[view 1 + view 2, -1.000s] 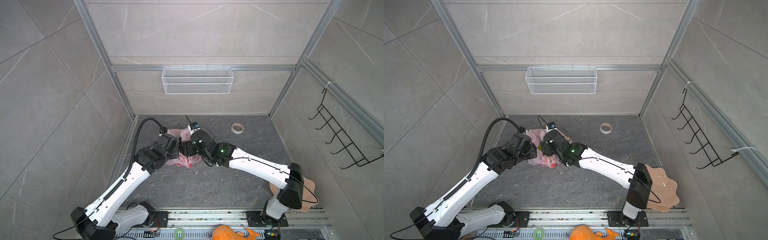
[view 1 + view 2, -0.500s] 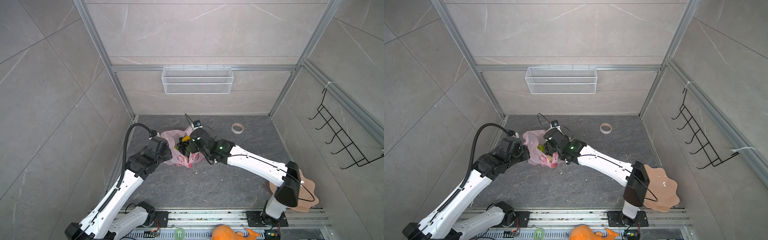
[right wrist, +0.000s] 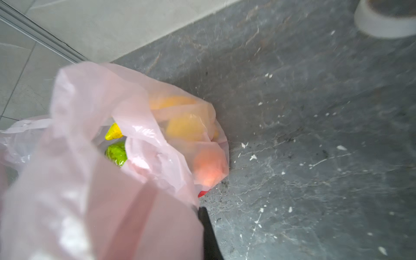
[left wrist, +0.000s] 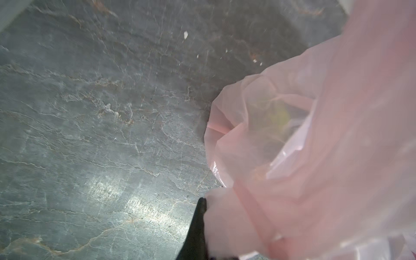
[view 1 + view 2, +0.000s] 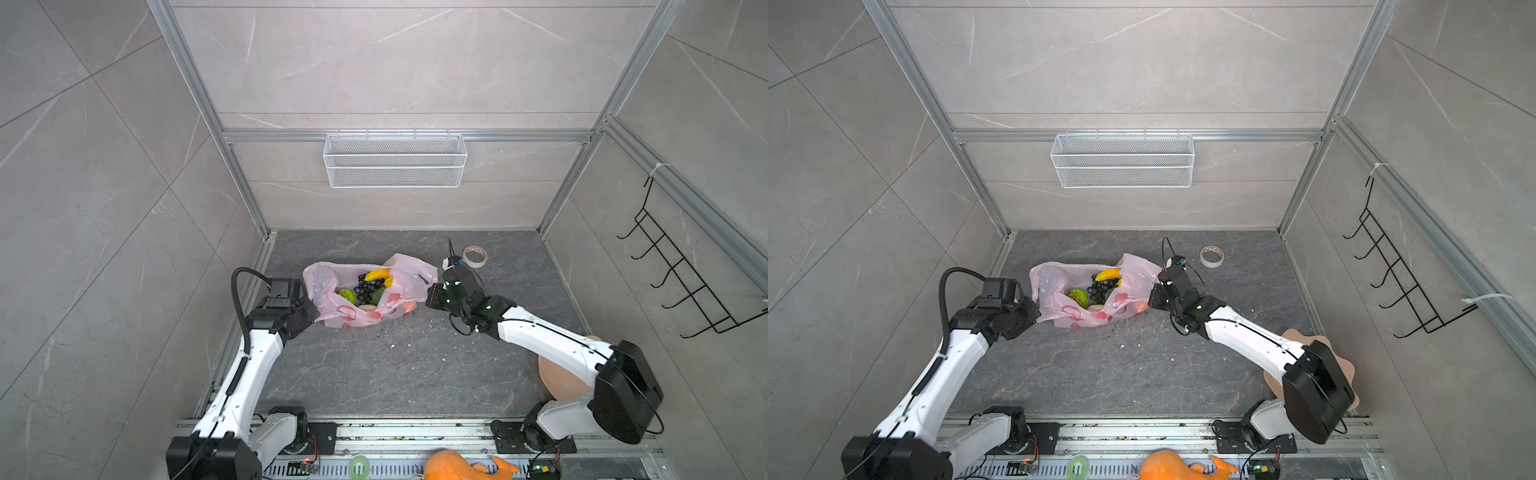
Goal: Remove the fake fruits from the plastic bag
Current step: 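Pull the bag's opening apart with both grippers to expose the fruits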
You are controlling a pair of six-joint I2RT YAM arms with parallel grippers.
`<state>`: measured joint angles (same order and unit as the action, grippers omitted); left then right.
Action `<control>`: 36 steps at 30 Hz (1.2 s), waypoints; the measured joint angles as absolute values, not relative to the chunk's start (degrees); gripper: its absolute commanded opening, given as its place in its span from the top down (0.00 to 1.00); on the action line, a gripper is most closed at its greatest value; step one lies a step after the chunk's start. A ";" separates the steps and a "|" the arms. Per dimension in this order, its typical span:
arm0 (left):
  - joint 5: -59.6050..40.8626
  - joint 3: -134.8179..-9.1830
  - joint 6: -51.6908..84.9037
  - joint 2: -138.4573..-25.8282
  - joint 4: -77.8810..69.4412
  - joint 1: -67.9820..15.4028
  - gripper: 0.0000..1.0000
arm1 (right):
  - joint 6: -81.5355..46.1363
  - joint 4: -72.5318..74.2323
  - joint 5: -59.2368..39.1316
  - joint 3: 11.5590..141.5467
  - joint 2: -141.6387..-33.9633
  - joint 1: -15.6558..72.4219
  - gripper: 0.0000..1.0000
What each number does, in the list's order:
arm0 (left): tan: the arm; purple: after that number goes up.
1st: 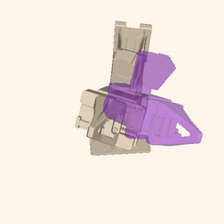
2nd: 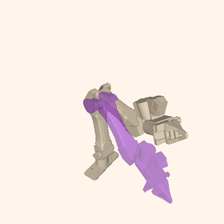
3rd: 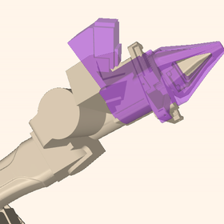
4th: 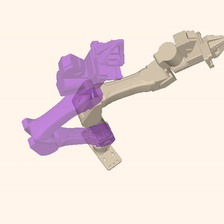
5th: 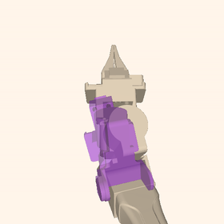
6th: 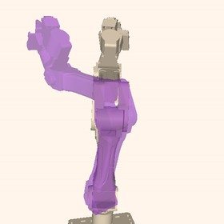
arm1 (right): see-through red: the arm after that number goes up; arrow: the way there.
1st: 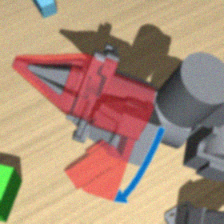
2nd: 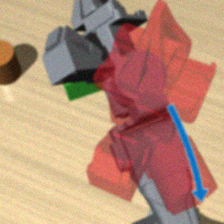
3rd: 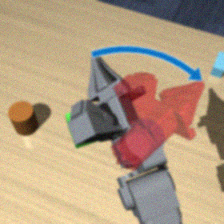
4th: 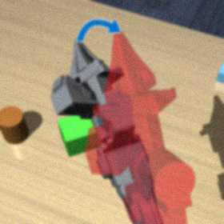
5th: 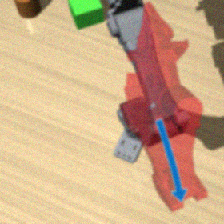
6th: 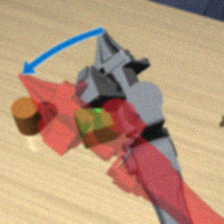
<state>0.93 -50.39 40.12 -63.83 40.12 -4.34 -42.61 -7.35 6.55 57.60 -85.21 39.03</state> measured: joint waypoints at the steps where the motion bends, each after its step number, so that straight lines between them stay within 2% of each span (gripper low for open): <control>1: 0.36 -50.30 40.12 -65.21 40.03 -4.27 0.95 | -43.29 -6.87 6.24 57.58 -86.28 39.03 1.00; 4: -0.75 -49.76 40.07 -66.48 39.94 -4.19 0.86 | -45.54 -5.67 5.30 57.34 -89.69 38.50 1.00; 9: -1.19 -49.69 39.05 -63.75 41.19 -4.19 0.51 | -46.81 -5.13 4.56 56.88 -91.18 37.39 1.00; 13: 0.25 -51.55 37.71 -57.39 46.54 -4.19 0.33 | -46.68 -4.86 3.70 56.88 -90.67 37.47 1.00; 18: 4.47 -62.39 35.55 -48.99 55.55 -4.19 0.30 | -45.43 -4.99 3.75 56.99 -88.25 38.79 1.00; 24: 6.66 -80.09 32.60 -49.67 64.73 -5.76 0.31 | -44.31 -5.48 4.64 58.37 -87.70 41.45 1.00; 27: 8.80 -82.63 32.58 -51.90 67.31 -11.86 0.30 | -43.86 -5.87 5.21 58.76 -87.70 42.35 1.00; 32: 15.75 -83.11 34.44 -61.56 69.25 -28.29 0.27 | -43.70 -6.22 6.28 59.18 -87.70 42.89 1.00; 36: 18.46 -83.48 35.03 -72.42 67.88 -32.62 0.25 | -43.68 -6.66 7.03 59.18 -87.68 43.03 1.00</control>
